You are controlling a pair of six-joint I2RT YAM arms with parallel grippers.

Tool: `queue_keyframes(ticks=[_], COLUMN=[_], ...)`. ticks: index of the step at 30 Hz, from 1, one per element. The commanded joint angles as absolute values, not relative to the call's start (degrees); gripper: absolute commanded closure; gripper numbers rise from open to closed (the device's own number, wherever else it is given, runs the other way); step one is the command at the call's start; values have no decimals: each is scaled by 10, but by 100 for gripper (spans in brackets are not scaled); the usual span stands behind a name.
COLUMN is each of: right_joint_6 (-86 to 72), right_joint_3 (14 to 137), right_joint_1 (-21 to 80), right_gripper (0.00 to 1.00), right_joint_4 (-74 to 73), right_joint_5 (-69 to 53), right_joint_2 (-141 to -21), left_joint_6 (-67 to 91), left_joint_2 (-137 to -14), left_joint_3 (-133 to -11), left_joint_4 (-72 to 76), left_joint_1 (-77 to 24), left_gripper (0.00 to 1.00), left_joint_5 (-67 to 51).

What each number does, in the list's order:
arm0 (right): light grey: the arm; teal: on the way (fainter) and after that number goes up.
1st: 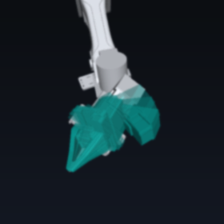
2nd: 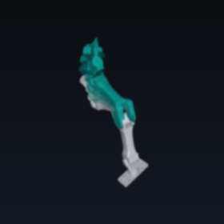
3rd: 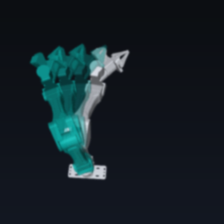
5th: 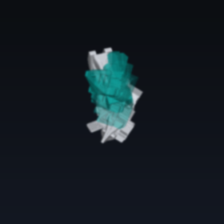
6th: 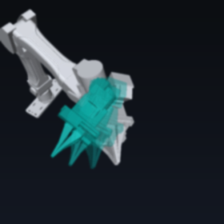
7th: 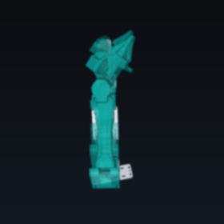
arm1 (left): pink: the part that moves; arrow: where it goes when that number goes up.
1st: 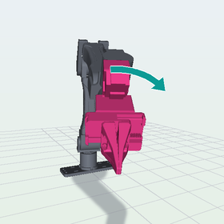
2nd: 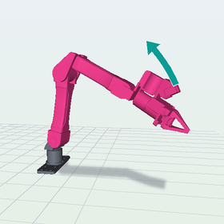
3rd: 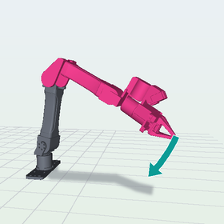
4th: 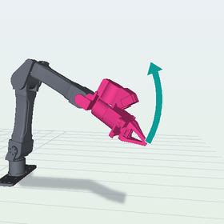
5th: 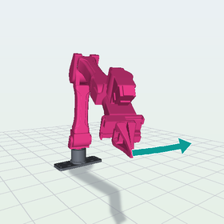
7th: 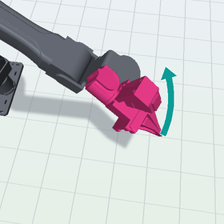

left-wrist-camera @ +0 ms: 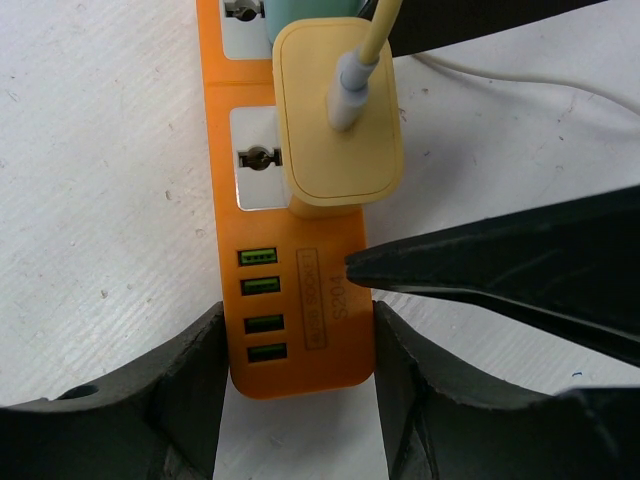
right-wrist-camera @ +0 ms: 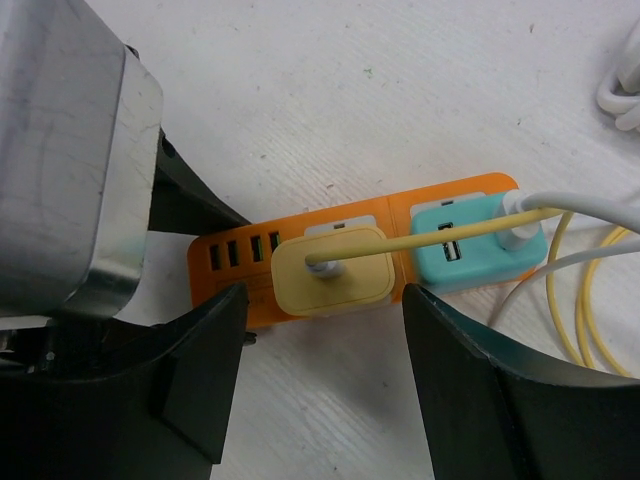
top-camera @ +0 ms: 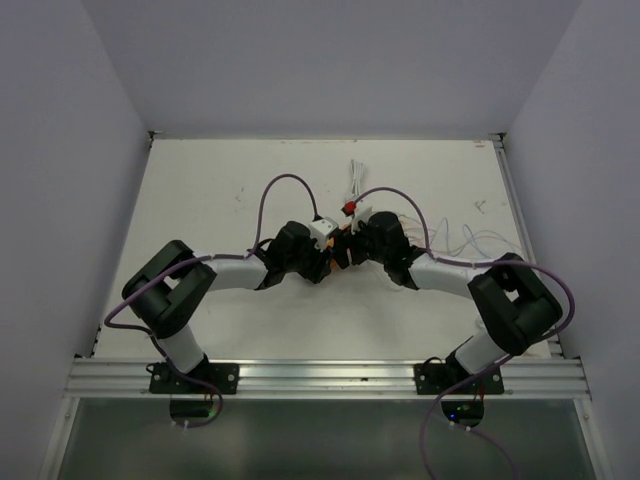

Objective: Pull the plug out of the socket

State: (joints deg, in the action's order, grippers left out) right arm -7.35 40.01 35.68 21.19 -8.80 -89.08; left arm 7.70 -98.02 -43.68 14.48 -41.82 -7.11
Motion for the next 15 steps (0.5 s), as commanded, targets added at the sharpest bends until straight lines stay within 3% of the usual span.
queue_keyframes(ticks=[1,7,10,14,15], right_joint_6=[-66,-61,-60,-56,-55], right_joint_3=[413,405,404,404,403], right_joint_1=[359,359,359,359,359], right_gripper=[34,38,47,65,74], right_joint_4=[264,288,294,295,295], right_joint_5=[-102,-89,-83,-88,-92], right_joint_2=[-902,-913,-917,-917,-916], left_joint_6=[69,68,68,67,68], left_joint_2=[-997,-998,-1000,-1002,-1003], left_joint_3=[-441,-443,-445,-446,-446], left_joint_4=[118,118,115,112,112], left_joint_1=[-424,-423,-423,-424,-424], left_gripper=[93,97,100,100,100], left_joint_5=[-91,-97,-97,-97,-97])
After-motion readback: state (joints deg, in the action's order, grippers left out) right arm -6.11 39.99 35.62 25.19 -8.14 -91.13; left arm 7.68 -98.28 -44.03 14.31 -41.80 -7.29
